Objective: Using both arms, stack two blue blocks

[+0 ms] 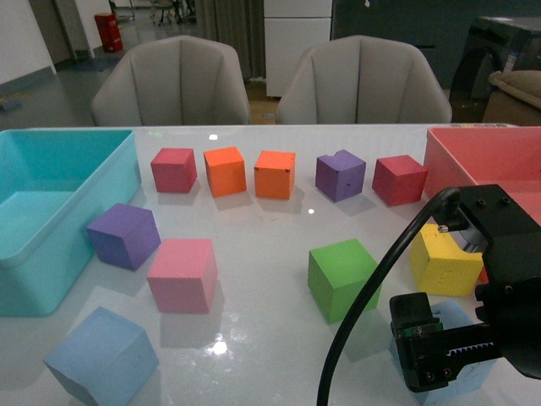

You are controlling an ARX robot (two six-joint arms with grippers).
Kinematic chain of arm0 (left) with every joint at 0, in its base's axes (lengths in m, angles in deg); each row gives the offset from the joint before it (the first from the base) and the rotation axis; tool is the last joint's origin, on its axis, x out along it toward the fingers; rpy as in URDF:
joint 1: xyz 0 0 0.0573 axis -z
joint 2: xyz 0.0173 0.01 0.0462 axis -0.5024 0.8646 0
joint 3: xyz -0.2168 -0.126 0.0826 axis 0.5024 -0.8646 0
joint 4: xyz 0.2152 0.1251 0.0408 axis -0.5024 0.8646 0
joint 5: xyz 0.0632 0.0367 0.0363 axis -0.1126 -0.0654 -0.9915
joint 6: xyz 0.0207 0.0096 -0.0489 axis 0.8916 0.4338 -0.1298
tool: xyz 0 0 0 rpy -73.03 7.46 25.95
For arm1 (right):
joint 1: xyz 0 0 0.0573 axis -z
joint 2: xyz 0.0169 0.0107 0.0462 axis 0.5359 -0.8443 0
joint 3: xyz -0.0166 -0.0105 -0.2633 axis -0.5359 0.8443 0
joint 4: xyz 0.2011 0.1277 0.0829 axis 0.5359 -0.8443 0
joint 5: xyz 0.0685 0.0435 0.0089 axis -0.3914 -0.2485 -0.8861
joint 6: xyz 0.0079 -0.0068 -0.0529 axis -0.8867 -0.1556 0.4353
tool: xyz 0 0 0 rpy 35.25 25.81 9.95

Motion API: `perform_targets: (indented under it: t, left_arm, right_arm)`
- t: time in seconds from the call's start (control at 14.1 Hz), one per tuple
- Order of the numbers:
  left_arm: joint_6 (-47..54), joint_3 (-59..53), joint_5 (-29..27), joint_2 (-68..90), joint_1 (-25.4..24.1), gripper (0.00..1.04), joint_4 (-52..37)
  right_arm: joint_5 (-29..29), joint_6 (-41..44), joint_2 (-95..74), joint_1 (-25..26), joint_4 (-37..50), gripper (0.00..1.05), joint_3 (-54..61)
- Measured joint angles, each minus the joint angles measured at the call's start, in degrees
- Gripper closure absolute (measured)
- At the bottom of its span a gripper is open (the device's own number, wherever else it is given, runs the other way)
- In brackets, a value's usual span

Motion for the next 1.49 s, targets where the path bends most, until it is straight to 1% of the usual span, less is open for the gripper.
perform_targets:
  t: [0.71,0.78,0.85,0.92,1.0,1.14,1.28,1.49]
  left_arm:
    - [0.0,0.0,0.0,0.0,0.0,0.07,0.0]
    - [0.0,0.0,0.0,0.0,0.0,0.07,0.0]
    - [0.0,0.0,0.0,0.0,0.0,0.07,0.0]
    - [0.0,0.0,0.0,0.0,0.0,0.07,0.0]
    - [0.0,0.0,0.0,0.0,0.0,0.07,0.0]
    - [0.0,0.0,0.0,0.0,0.0,0.07,0.0]
    - [0.0,0.0,0.0,0.0,0.0,0.07,0.0]
    - [0.0,0.0,0.0,0.0,0.0,0.07,0.0]
  right_arm:
    - [-0.8,-0.4,-3.7,0.3,2.3,0.06,-0.1]
    - [-0.8,-0.7,-3.7,0.3,2.4,0.18,-0.1]
    - [-0.8,-1.2,-1.6,0.3,0.7,0.55,0.8]
    - [0.2,-1.2,8.0,-1.2,-4.7,0.62,-0.3]
    - [0.5,-1.0,9.2,-2.0,-6.4,0.63,-3.7]
    - [0.9,0.0,5.2,-2.3,-7.2,0.64,-12.5]
    - [0.6,0.2,-4.5,-2.4,-8.5,0.64,-24.3]
    - [-1.8,0.1,-18.8,-3.2,-14.9,0.65,-42.0]
